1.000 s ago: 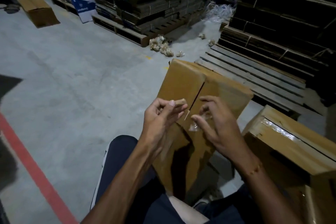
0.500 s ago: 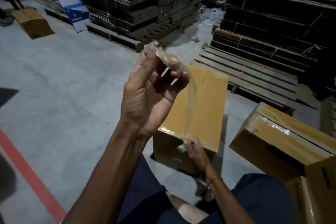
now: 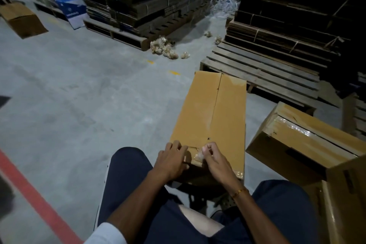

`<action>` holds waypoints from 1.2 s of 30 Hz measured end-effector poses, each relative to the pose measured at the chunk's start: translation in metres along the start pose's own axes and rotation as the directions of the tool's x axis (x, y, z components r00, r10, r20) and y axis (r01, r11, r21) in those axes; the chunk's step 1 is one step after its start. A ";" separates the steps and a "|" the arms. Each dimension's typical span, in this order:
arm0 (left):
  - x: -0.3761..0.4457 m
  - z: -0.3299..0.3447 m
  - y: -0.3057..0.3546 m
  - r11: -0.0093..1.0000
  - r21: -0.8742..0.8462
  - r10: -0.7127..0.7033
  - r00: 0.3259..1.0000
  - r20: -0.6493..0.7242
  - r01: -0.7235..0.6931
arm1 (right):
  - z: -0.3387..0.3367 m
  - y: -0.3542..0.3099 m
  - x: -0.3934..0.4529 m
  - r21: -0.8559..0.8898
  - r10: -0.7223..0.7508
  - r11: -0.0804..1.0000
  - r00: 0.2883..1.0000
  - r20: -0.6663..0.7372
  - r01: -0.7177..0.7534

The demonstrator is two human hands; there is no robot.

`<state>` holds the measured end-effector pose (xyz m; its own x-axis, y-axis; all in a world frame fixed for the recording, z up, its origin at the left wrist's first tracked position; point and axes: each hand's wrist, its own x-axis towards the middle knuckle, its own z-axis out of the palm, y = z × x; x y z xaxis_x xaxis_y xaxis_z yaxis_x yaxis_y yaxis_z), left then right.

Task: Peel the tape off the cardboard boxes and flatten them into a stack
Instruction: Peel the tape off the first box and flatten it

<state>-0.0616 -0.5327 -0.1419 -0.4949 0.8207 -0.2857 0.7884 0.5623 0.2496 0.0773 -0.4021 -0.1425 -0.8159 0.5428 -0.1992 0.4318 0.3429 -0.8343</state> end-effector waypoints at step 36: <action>-0.030 -0.102 0.035 0.785 -0.376 0.322 0.843 -0.431 -0.492 | -0.085 -0.073 -0.042 -0.478 -0.156 0.867 0.988 0.013 0.143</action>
<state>-0.0561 -0.5268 -0.0306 -0.3213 0.9164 0.2386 0.7248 0.0758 0.6848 0.1130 -0.3848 -0.0291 -0.8782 0.4725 -0.0737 0.4412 0.7412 -0.5060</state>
